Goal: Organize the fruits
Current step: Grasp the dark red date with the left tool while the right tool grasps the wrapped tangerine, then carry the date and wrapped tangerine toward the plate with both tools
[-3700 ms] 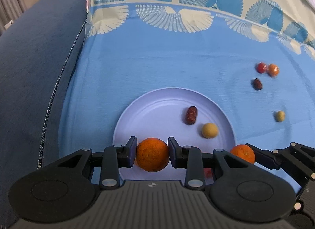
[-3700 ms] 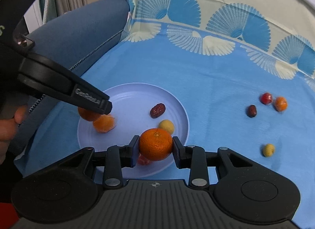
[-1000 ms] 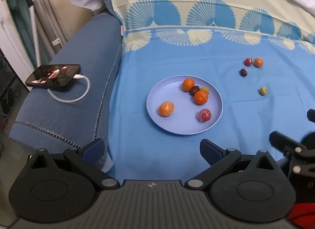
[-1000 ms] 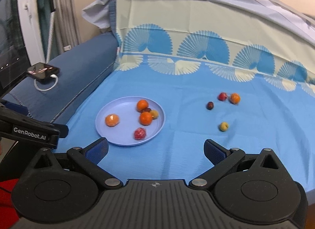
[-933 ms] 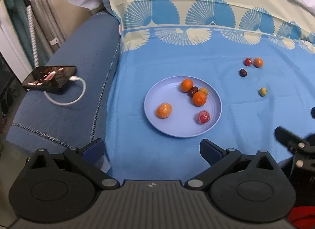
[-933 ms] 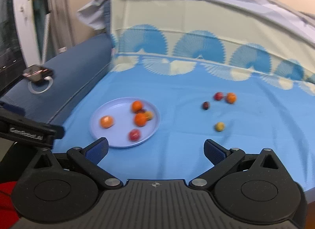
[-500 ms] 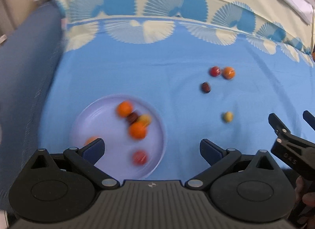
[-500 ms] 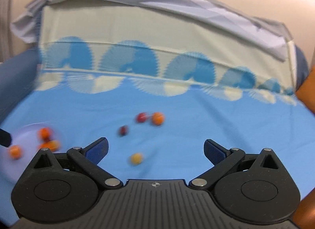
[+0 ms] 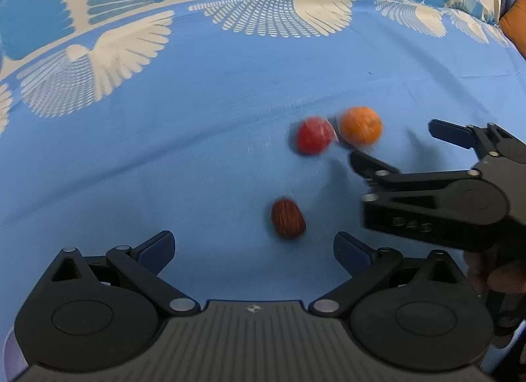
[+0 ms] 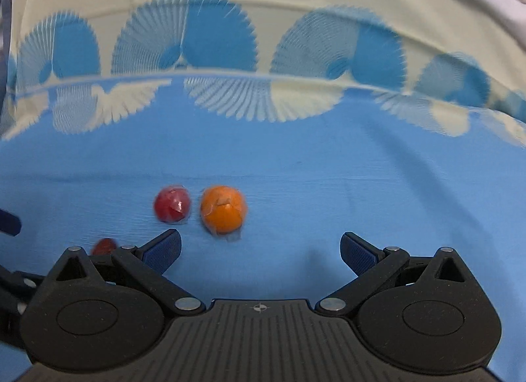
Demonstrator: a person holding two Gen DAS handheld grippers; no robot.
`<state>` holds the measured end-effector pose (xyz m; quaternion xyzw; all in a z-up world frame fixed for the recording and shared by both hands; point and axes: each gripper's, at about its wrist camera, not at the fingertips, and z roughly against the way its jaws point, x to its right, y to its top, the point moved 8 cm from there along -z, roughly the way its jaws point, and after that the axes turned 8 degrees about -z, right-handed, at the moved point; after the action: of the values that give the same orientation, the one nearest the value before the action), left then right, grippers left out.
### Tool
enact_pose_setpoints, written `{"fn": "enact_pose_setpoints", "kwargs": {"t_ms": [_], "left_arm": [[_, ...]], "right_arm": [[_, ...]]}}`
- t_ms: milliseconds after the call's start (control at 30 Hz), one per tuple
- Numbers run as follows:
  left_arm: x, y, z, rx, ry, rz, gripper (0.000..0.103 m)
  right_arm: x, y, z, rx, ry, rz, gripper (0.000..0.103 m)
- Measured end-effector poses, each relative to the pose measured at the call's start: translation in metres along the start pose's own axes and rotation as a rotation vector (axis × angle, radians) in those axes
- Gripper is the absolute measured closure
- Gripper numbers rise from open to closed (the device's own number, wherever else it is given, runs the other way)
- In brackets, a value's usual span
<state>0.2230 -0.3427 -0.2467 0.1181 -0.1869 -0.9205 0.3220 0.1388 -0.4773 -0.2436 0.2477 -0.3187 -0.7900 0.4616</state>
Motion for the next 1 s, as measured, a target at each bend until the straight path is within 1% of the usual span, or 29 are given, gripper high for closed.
{"fn": "enact_pose_setpoints", "kwargs": {"t_ms": [100, 167, 267, 367, 400, 433, 467, 500, 533, 567, 600, 667, 700, 767, 800, 833, 900, 1000], "left_arm": [[-0.002, 0.008, -0.017, -0.014, 0.024, -0.017, 0.0], [-0.003, 0.006, -0.024, -0.026, 0.021, -0.016, 0.0], [-0.009, 0.003, -0.024, -0.016, -0.007, 0.023, 0.0], [-0.008, 0.005, -0.024, -0.024, 0.001, 0.023, 0.0], [-0.008, 0.007, -0.022, -0.022, 0.004, 0.024, 0.003], [-0.006, 0.009, -0.017, -0.002, 0.006, 0.027, 0.027], [-0.004, 0.012, -0.011, 0.034, 0.003, 0.019, 0.045], [0.0, 0.015, -0.006, 0.056, -0.007, -0.007, 0.085], [0.003, 0.017, -0.002, 0.06, -0.019, -0.025, 0.085], [0.005, 0.018, 0.001, 0.059, -0.035, -0.02, 0.085], [0.004, 0.018, 0.006, 0.06, -0.054, -0.002, 0.085], [0.001, 0.016, 0.018, 0.062, -0.06, 0.017, 0.084], [-0.002, 0.014, 0.026, 0.066, -0.048, 0.018, 0.084], [-0.009, 0.009, 0.048, 0.081, -0.021, 0.017, 0.084], [-0.01, 0.004, 0.06, 0.087, -0.012, 0.016, 0.084], [-0.015, 0.0, 0.071, 0.089, 0.001, 0.014, 0.084], [-0.021, -0.016, 0.098, 0.079, 0.05, 0.013, 0.084], [-0.03, -0.047, 0.136, 0.062, 0.084, 0.037, 0.084]], "right_arm": [[-0.004, 0.006, -0.026, 0.033, -0.021, 0.023, 0.001], [-0.001, 0.008, -0.035, 0.074, -0.06, 0.026, 0.001], [0.004, 0.003, -0.039, 0.081, -0.043, 0.019, 0.001], [0.007, 0.003, -0.038, 0.076, -0.027, -0.003, 0.001], [0.007, 0.002, -0.039, 0.075, -0.023, -0.009, 0.001], [0.008, 0.002, -0.038, 0.074, -0.02, -0.013, 0.002], [0.008, 0.002, -0.038, 0.067, -0.018, -0.023, 0.012], [0.007, 0.001, -0.035, 0.059, 0.013, -0.039, 0.024], [0.003, 0.002, -0.03, 0.06, 0.062, -0.054, 0.052], [-0.001, 0.004, -0.025, 0.068, 0.089, -0.05, 0.065], [-0.003, 0.006, -0.022, 0.061, 0.109, -0.056, 0.065], [0.006, 0.009, -0.018, 0.057, 0.138, -0.161, 0.065], [0.015, 0.011, -0.017, 0.057, 0.113, -0.206, 0.065], [0.035, 0.013, -0.011, 0.077, -0.016, -0.217, 0.065], [0.045, 0.015, -0.004, 0.088, -0.067, -0.235, 0.065], [0.054, 0.018, 0.004, 0.096, -0.098, -0.264, 0.065], [0.063, 0.022, 0.034, 0.135, -0.121, -0.315, 0.065], [0.051, 0.015, 0.091, 0.173, -0.1, -0.292, 0.064]]}}
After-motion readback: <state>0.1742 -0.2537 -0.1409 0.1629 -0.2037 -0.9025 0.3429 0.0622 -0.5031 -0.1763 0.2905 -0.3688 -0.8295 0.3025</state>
